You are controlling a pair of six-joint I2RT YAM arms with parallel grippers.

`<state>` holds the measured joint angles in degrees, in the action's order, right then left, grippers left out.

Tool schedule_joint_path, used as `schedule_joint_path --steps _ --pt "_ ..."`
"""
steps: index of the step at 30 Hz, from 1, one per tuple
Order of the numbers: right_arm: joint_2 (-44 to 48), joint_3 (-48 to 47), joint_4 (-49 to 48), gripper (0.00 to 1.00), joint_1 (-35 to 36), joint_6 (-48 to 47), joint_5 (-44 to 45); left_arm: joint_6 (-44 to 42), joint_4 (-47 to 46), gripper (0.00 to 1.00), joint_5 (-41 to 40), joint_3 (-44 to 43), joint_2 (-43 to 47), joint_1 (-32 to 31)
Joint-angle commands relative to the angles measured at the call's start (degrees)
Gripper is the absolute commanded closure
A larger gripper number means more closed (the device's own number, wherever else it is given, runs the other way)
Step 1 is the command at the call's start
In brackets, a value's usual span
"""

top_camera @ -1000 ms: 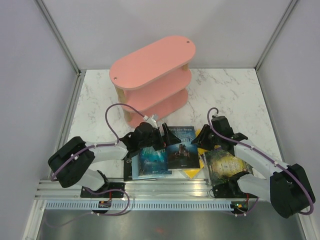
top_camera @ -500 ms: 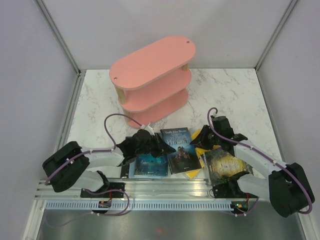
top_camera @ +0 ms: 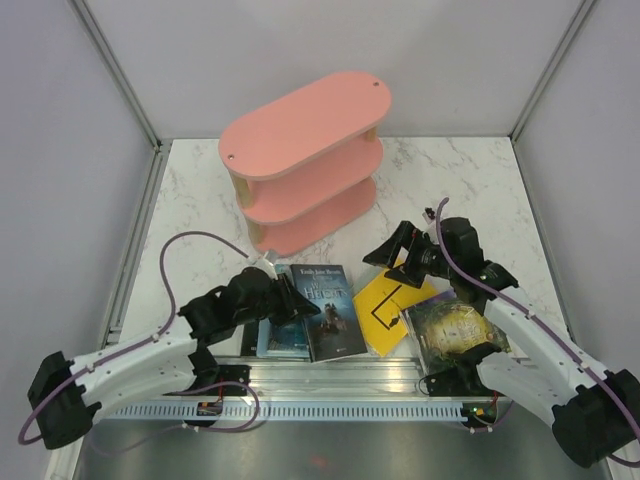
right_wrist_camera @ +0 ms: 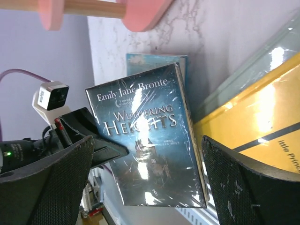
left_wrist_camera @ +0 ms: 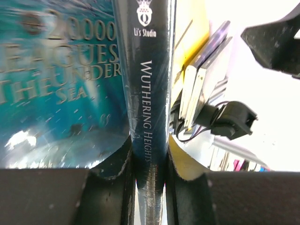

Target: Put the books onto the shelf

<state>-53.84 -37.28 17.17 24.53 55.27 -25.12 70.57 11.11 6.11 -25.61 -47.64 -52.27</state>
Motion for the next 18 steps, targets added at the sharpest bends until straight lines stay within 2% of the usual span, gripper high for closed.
schedule_joint_path --steps 1,8,18 --pt "1.46 -3.24 0.67 0.02 -0.01 3.97 -2.03 1.41 5.23 0.98 -4.61 -5.59 7.90 1.64" --pt "1.73 -5.26 0.15 0.02 0.08 6.61 -3.97 3.70 1.55 0.98 -5.93 -6.39 16.43 6.47" --pt "-0.11 -4.73 -2.75 0.02 5.08 10.39 -2.13 3.88 -10.66 0.98 -3.48 -7.35 16.09 12.27"
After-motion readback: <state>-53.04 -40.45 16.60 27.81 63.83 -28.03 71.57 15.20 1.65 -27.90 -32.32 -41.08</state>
